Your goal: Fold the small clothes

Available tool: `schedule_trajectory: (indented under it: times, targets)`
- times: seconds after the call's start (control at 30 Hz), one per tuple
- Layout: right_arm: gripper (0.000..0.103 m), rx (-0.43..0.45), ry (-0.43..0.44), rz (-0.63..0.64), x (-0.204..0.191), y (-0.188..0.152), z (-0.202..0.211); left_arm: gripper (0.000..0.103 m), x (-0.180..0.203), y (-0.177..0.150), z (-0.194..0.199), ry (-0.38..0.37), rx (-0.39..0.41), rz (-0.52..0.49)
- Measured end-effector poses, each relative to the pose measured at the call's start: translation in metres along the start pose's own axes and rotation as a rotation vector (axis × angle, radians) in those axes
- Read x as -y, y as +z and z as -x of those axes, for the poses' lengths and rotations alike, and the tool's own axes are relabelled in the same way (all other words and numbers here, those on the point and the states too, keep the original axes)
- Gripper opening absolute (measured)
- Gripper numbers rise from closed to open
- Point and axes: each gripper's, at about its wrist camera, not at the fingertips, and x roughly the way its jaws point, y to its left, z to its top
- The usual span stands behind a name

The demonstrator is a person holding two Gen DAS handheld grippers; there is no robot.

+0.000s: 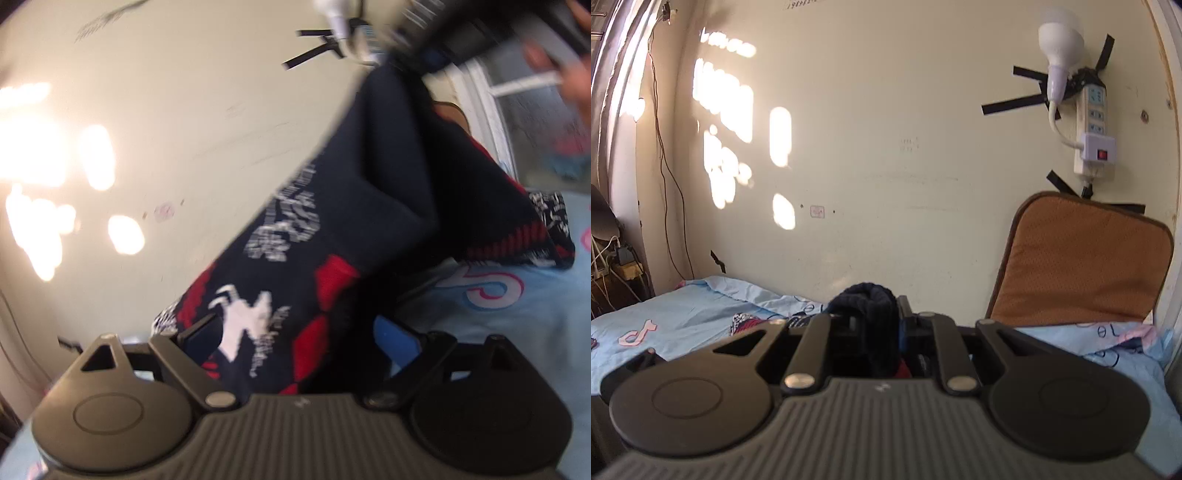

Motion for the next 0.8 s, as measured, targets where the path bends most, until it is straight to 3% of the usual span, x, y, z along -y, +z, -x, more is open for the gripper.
schedule_trajectory:
  times: [0.07,0.13,0.2,0.23,0.33,0.47,0.63,0.8]
  targets:
    - [0.017,0.032,-0.005,0.008,-0.002,0.012,0.008,0.086,0.011,-0.001,-0.003,0.043,0.026,-0.048]
    - [0.017,0.076,-0.022,0.015,-0.001,0.024,0.019,0.066,0.009,-0.002,-0.009,0.115,0.031,-0.06]
    - [0.017,0.125,-0.042,0.021,0.001,0.036,0.032,0.018,-0.011,-0.002,-0.015,0.161,-0.012,-0.007]
    - [0.017,0.142,-0.047,0.023,0.002,0.041,0.038,0.008,-0.024,0.0,-0.015,0.171,-0.029,0.035]
    - [0.017,0.185,-0.051,0.043,0.001,0.059,0.053,0.008,-0.071,0.017,0.003,0.258,0.029,0.14]
    - [0.016,0.256,-0.082,0.118,-0.012,0.082,0.07,0.007,-0.117,0.058,0.057,0.353,0.205,0.22]
    - [0.016,0.397,-0.083,0.173,-0.025,0.128,0.104,0.007,-0.15,0.106,0.144,0.47,0.464,0.255]
    - [0.016,0.537,-0.097,0.217,-0.038,0.173,0.142,0.007,-0.162,0.153,0.215,0.55,0.661,0.196]
